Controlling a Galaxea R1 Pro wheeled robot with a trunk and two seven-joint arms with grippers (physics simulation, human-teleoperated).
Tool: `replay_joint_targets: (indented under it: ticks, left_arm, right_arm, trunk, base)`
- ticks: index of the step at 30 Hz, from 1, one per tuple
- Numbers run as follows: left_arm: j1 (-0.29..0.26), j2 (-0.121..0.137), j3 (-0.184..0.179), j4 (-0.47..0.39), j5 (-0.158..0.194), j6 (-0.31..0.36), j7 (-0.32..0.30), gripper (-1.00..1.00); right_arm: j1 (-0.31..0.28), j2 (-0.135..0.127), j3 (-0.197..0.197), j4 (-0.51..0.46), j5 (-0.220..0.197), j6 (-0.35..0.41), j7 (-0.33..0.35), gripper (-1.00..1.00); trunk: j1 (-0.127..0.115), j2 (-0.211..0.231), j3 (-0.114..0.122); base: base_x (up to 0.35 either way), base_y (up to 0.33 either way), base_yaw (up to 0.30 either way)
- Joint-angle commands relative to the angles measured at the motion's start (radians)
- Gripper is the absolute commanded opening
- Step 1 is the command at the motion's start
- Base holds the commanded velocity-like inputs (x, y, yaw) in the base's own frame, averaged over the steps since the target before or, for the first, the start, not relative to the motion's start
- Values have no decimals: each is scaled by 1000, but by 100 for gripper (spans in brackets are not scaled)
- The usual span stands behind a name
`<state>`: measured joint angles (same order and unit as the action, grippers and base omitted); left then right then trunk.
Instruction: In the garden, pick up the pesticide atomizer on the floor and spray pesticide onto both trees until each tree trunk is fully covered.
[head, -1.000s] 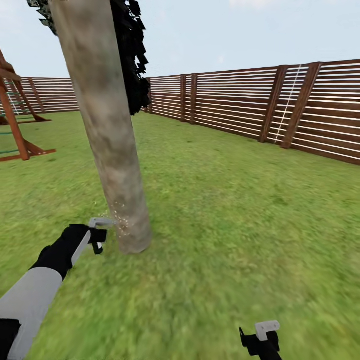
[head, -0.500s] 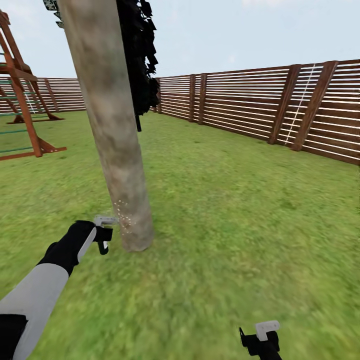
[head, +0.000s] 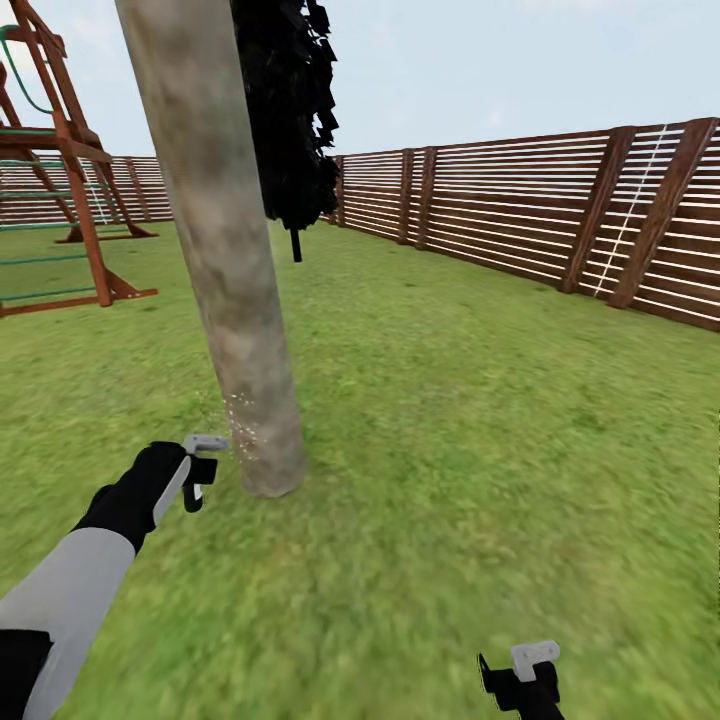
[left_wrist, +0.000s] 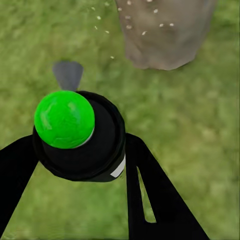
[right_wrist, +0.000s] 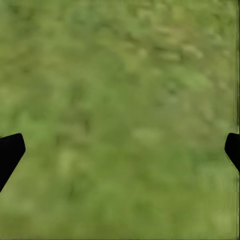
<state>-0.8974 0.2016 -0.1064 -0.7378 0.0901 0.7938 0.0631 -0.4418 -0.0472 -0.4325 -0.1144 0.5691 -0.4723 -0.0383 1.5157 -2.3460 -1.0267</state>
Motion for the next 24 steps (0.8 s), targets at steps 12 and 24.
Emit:
replay_joint_targets:
  ticks: [12, 24]
  left_arm:
    - [0, -31, 7, 8, 18, -2, 27, -100]
    - [0, -33, 10, 12, 7, -2, 41, -100]
  right_arm:
    - [0, -2, 0, 0, 0, 0, 0, 100]
    - [0, 0, 0, -1, 0, 0, 0, 100]
  trunk:
    - [0, 0, 0]
    - [0, 0, 0]
  base:
    - [0, -273, 2]
    - [0, -273, 148]
